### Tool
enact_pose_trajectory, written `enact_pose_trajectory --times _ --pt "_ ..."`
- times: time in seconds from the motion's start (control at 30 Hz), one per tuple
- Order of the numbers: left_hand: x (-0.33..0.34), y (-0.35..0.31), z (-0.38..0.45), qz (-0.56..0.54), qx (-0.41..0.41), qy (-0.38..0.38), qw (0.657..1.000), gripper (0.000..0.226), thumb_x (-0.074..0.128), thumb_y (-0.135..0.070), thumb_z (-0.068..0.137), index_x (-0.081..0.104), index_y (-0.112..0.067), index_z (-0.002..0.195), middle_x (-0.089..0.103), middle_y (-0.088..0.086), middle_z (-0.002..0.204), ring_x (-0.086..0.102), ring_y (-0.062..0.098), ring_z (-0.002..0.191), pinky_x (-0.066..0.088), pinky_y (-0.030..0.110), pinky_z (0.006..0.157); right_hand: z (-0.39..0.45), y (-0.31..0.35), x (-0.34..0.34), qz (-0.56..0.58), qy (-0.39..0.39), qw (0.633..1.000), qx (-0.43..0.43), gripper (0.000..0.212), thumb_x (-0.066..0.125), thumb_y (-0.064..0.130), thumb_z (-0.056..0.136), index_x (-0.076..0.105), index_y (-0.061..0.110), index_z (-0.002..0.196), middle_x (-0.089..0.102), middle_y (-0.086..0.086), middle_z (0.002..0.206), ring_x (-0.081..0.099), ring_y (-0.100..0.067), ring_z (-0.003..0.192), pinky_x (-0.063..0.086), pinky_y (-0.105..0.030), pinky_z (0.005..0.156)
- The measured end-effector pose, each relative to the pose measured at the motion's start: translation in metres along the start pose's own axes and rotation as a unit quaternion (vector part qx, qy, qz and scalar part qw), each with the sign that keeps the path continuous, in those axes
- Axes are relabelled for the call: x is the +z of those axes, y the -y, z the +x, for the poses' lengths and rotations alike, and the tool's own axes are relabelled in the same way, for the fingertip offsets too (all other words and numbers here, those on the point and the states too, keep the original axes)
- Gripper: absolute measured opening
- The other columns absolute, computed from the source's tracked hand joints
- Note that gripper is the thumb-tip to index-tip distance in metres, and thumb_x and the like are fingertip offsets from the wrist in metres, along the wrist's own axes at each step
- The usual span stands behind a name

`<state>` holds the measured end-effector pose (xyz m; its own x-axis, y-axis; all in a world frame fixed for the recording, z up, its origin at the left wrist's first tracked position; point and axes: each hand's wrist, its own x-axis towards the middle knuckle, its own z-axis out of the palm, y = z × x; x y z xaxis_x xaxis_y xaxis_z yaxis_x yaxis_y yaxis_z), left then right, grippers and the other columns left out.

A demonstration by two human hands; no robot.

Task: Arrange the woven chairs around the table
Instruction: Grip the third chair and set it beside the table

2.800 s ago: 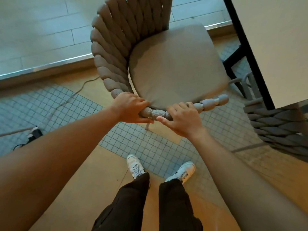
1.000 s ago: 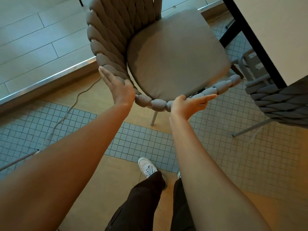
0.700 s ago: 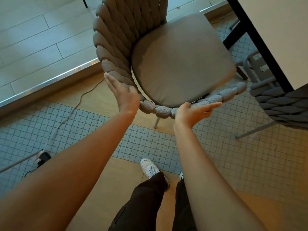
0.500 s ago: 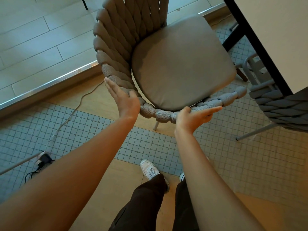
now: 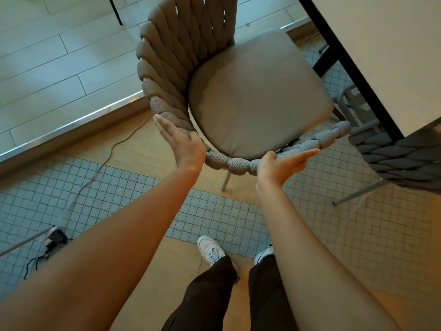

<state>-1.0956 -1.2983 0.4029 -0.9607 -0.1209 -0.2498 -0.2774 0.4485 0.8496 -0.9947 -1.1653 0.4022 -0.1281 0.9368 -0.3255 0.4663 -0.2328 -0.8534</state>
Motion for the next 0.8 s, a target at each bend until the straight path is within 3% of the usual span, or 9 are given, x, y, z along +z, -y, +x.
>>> enact_pose_trajectory --times 0.1,0.2,0.27,0.3,0.4,0.47,0.53,0.67,0.8 --pt "-0.003 -0.001 0.001 0.013 0.003 0.009 1.0 0.093 0.048 -0.002 0.094 -0.017 -0.018 0.159 -0.019 -0.001 0.167 0.0 0.017 0.154 0.01 -0.003 0.095 -0.001 0.003 -0.001 -0.009 0.011 1.0 0.0 0.111 0.056 -0.009 0.089 -0.021 0.029 0.159 0.005 -0.016 0.165 0.046 -0.026 0.137 0.048 -0.023 0.095" --pt "-0.008 -0.004 -0.002 0.07 0.023 0.026 0.997 0.088 0.046 -0.006 0.097 -0.016 -0.012 0.159 -0.024 0.006 0.166 -0.009 0.024 0.155 0.008 0.026 0.121 -0.001 0.007 -0.006 -0.039 0.032 0.999 0.004 0.112 0.057 -0.005 0.089 -0.024 0.025 0.158 -0.001 -0.018 0.165 0.047 -0.03 0.136 0.051 -0.031 0.1" --pt "-0.012 -0.004 -0.004 0.202 0.11 0.034 0.973 0.076 0.041 -0.013 0.1 -0.004 -0.008 0.161 -0.019 0.01 0.167 -0.017 0.027 0.154 -0.001 0.04 0.124 0.002 0.009 -0.012 -0.104 0.067 0.992 0.016 0.114 0.061 0.005 0.089 -0.029 0.022 0.156 -0.014 -0.019 0.167 0.032 -0.035 0.147 0.045 -0.042 0.11" --pt "-0.014 -0.002 -0.005 0.281 0.172 0.048 0.943 0.069 0.038 -0.016 0.101 0.005 -0.007 0.161 -0.013 0.01 0.169 -0.018 0.028 0.154 -0.006 0.043 0.123 0.004 0.01 -0.016 -0.162 0.08 0.983 0.015 0.115 0.064 0.014 0.089 -0.03 0.018 0.155 -0.019 -0.018 0.167 0.018 -0.036 0.153 0.037 -0.048 0.117" --pt "-0.022 0.004 -0.011 0.419 0.284 0.115 0.855 0.053 0.028 -0.03 0.107 0.034 -0.012 0.156 0.016 0.009 0.168 -0.012 0.028 0.155 -0.009 0.049 0.124 0.006 0.009 -0.034 -0.319 0.109 0.94 -0.055 0.117 0.063 0.042 0.089 -0.027 0.006 0.155 -0.027 -0.018 0.165 -0.011 -0.034 0.156 0.007 -0.053 0.126" --pt "-0.025 0.003 -0.017 0.451 0.308 0.152 0.824 0.051 0.023 -0.036 0.108 0.049 -0.017 0.148 0.035 0.008 0.162 -0.001 0.028 0.156 -0.008 0.051 0.123 0.005 0.008 -0.046 -0.369 0.149 0.911 -0.105 0.111 0.052 0.056 0.093 -0.026 0.007 0.156 -0.033 -0.02 0.163 -0.021 -0.034 0.154 -0.008 -0.051 0.125" --pt "-0.025 -0.001 -0.024 0.456 0.326 0.182 0.808 0.052 0.022 -0.043 0.108 0.057 -0.02 0.139 0.049 0.006 0.153 0.013 0.028 0.155 -0.006 0.053 0.124 0.006 0.011 -0.058 -0.421 0.195 0.878 -0.119 0.105 0.04 0.065 0.096 -0.025 0.011 0.157 -0.038 -0.021 0.16 -0.029 -0.034 0.151 -0.015 -0.05 0.123" --pt "-0.02 -0.009 -0.043 0.469 0.354 0.242 0.772 0.052 0.026 -0.051 0.107 0.061 -0.022 0.134 0.057 0.003 0.144 0.033 0.026 0.148 0.007 0.051 0.124 0.013 0.025 -0.083 -0.498 0.296 0.805 -0.124 0.097 0.027 0.072 0.097 -0.024 0.017 0.158 -0.043 -0.021 0.157 -0.035 -0.034 0.148 -0.021 -0.051 0.119" --pt "-0.011 -0.027 -0.07 0.442 0.368 0.253 0.778 0.051 0.028 -0.053 0.106 0.063 -0.022 0.126 0.063 0.002 0.132 0.048 0.023 0.134 0.022 0.048 0.122 0.021 0.032 -0.107 -0.54 0.346 0.747 -0.175 0.091 0.03 0.069 0.098 -0.014 0.021 0.162 -0.032 -0.019 0.163 -0.031 -0.033 0.151 -0.019 -0.053 0.12"
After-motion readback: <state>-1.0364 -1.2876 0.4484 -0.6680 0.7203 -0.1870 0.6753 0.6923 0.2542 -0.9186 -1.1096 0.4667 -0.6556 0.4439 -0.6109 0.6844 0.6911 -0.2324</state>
